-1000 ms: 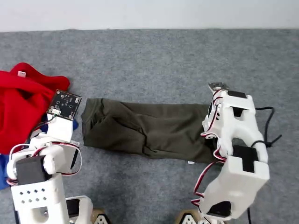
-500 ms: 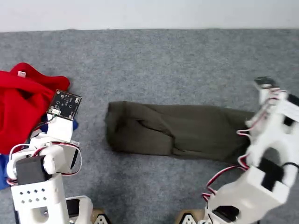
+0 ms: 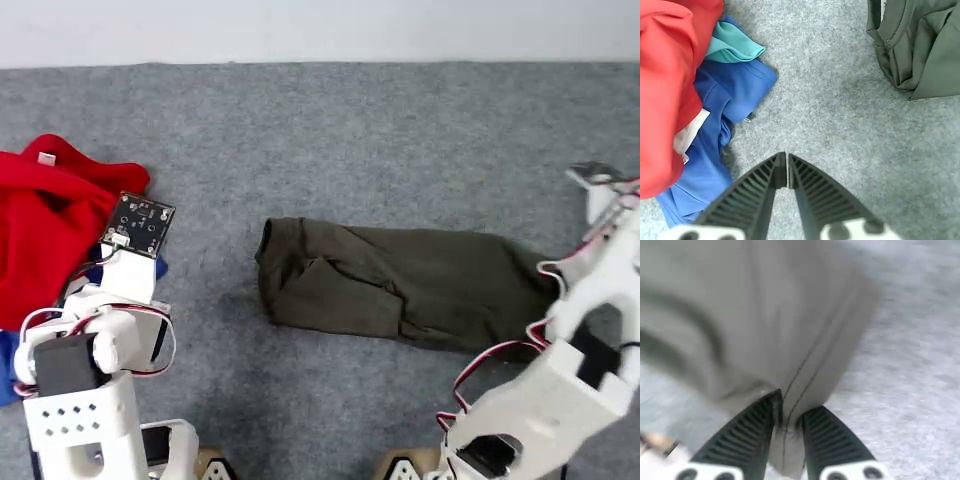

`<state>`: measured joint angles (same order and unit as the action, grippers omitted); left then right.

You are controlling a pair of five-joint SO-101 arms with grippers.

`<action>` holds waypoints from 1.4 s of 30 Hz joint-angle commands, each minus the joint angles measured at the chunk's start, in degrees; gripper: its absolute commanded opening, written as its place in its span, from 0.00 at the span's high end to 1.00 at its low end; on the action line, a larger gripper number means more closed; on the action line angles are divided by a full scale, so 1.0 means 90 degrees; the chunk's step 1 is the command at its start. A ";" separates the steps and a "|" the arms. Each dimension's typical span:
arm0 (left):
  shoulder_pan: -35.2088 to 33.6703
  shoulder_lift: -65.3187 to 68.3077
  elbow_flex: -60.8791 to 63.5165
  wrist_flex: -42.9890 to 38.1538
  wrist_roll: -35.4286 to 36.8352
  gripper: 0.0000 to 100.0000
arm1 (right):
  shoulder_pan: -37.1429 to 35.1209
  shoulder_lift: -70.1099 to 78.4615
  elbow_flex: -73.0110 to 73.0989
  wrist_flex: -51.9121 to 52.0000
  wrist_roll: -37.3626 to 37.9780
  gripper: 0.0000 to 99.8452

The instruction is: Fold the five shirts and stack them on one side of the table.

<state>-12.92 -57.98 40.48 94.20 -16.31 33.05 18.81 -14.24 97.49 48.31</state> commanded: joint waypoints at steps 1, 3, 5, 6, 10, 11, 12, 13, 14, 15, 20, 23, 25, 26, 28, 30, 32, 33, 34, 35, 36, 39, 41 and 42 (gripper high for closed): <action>0.0049 -0.0088 -0.0249 0.0010 0.0049 0.98 | -0.0698 -0.0786 -0.0322 0.0581 0.0029 0.99; 0.0039 -0.0088 -0.0249 0.0010 0.0049 0.98 | -0.1079 -0.1216 -0.0225 0.0581 -0.0166 0.99; 0.0039 -0.0088 -0.0249 0.0010 0.0049 0.98 | -0.1617 -0.1587 -0.0098 0.0581 -0.0361 0.99; 0.0039 -0.0088 -0.0249 0.0010 0.0049 0.98 | -0.1900 -0.1753 -0.0020 0.0581 -0.0498 0.99; 0.0039 -0.0088 -0.0249 0.0000 0.0049 0.98 | -0.3326 -0.2173 0.0186 0.0581 -0.1192 0.99; 0.0039 -0.0088 -0.0249 0.0000 0.0049 0.98 | -0.3687 -0.2203 0.0176 0.0581 -0.1416 0.99; 0.0039 -0.0088 -0.0249 0.0000 0.0049 0.98 | -0.4059 -0.2212 0.0176 0.0581 -0.1602 0.99; 0.0039 -0.0088 -0.0249 -0.0010 0.0049 0.98 | -0.4459 -0.2212 0.0176 0.0571 -0.1788 0.99; 0.0039 -0.0088 -0.0239 -0.0078 0.0049 0.98 | -0.4821 -0.2203 0.0176 0.0571 -0.1983 0.99; 0.0039 -0.0088 -0.0239 -0.0127 0.0049 0.98 | -0.5201 -0.2193 0.0176 0.0493 -0.2188 0.99; 0.0039 -0.0068 -0.0239 -0.0400 0.0049 0.98 | -0.6549 -0.1880 0.0176 -0.0239 -0.2960 0.99; 0.0039 -0.0068 -0.0171 -0.0449 0.0049 0.98 | -0.6989 -0.1363 0.0176 -0.0747 -0.3233 0.99; 0.0039 -0.0088 -0.0005 -0.0449 0.0049 0.98 | -0.7155 -0.0982 0.0176 -0.1040 -0.3341 0.99; 0.0039 -0.0088 0.0093 -0.0449 0.0049 0.98 | -0.7214 -0.0806 0.0176 -0.1197 -0.3350 0.99; 0.0039 -0.0088 0.0269 -0.0449 0.0049 0.98 | -0.7272 -0.0523 0.0176 -0.1509 -0.3350 0.99; 0.0039 -0.0088 0.0357 -0.0449 0.0049 0.98 | -0.7282 -0.0317 0.0166 -0.1792 -0.3350 0.99; 0.0039 -0.0088 0.0357 -0.0449 0.0049 0.98 | -0.7292 -0.0200 0.0166 -0.1968 -0.3341 0.99; 0.0039 -0.0088 0.0347 -0.0449 0.0049 0.98 | -0.7311 -0.0181 0.0166 -0.2017 -0.3331 0.99; 0.0039 -0.0088 0.0337 -0.0449 0.0049 0.98 | -0.7370 -0.0161 0.0166 -0.2056 -0.3331 0.99; 0.0039 -0.0088 0.0337 -0.0449 0.0049 0.98 | -0.7429 -0.0151 0.0156 -0.2056 -0.3321 0.98; 0.0039 -0.0088 0.0347 -0.0449 0.0049 0.98 | -0.7497 -0.0112 0.0107 -0.2017 -0.3341 0.96; 0.0039 -0.0088 0.0347 -0.0449 0.0049 0.98 | -0.7683 -0.0073 -0.0166 -0.1802 -0.3350 0.87; 0.0049 -0.0088 0.0347 -0.0449 0.0049 0.98 | -0.7800 -0.0103 -0.0527 -0.1558 -0.3389 0.83; 0.0049 -0.0088 0.0347 -0.0449 0.0049 0.98 | -0.7839 -0.0112 -0.0772 -0.1411 -0.3458 0.83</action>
<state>-12.92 -57.98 44.00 91.47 -16.31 -36.22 18.90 -14.15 81.76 18.42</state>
